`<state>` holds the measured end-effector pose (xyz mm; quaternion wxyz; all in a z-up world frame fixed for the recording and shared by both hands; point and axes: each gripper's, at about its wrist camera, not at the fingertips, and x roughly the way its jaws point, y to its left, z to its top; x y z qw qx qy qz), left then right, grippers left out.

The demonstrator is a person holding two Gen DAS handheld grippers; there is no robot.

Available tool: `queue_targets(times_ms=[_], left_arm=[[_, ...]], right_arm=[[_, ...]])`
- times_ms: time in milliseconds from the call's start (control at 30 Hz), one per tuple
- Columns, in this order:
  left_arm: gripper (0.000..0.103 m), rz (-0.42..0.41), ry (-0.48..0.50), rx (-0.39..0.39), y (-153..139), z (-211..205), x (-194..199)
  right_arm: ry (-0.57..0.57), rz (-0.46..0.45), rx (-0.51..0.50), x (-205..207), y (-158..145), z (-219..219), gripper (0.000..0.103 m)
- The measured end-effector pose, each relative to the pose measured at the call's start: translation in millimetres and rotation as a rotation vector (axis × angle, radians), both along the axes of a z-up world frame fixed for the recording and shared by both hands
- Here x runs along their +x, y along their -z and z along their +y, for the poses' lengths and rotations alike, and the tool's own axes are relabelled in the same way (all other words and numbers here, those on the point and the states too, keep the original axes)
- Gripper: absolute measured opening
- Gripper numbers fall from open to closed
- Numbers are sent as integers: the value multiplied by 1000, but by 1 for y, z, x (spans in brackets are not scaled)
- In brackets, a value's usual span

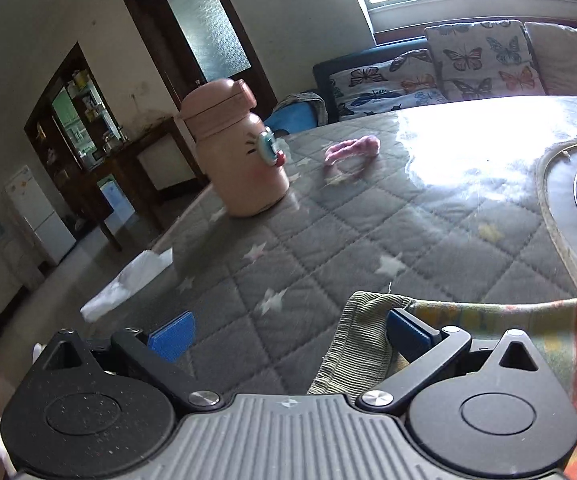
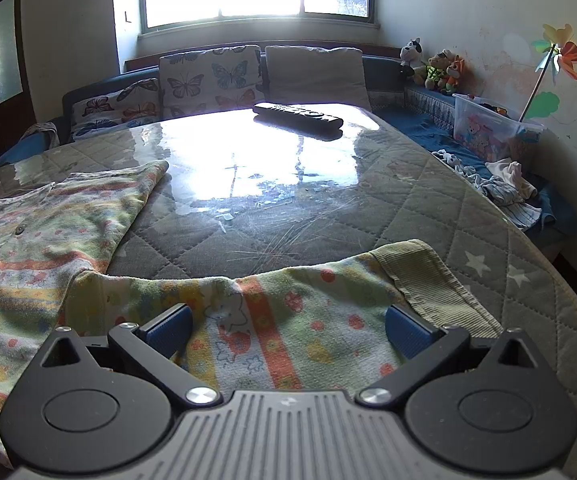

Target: Fold clothes

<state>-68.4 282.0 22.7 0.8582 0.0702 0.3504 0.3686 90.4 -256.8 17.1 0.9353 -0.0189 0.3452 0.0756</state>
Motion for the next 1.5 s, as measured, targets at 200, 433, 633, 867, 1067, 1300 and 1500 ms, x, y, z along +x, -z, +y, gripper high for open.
queue_targets(times_ms=[200, 433, 633, 867, 1067, 1300, 1500], left_arm=[[103, 39, 41, 84, 3, -8, 0], [103, 55, 62, 224, 15, -10, -2], [103, 3, 105, 116, -1, -25, -17], [103, 10, 146, 81, 5, -34, -38], [103, 10, 132, 90, 6, -19, -43], [103, 35, 179, 143, 9, -10, -36], [103, 39, 165, 112, 6, -4, -31]], right_arm=[[0, 0, 0, 0, 0, 0, 103], [0, -1, 0, 0, 0, 0, 103], [0, -1, 1, 0, 0, 0, 103], [0, -2, 0, 0, 1, 0, 103], [0, -2, 0, 0, 1, 0, 103], [0, -2, 0, 0, 1, 0, 103], [0, -2, 0, 0, 1, 0, 103]])
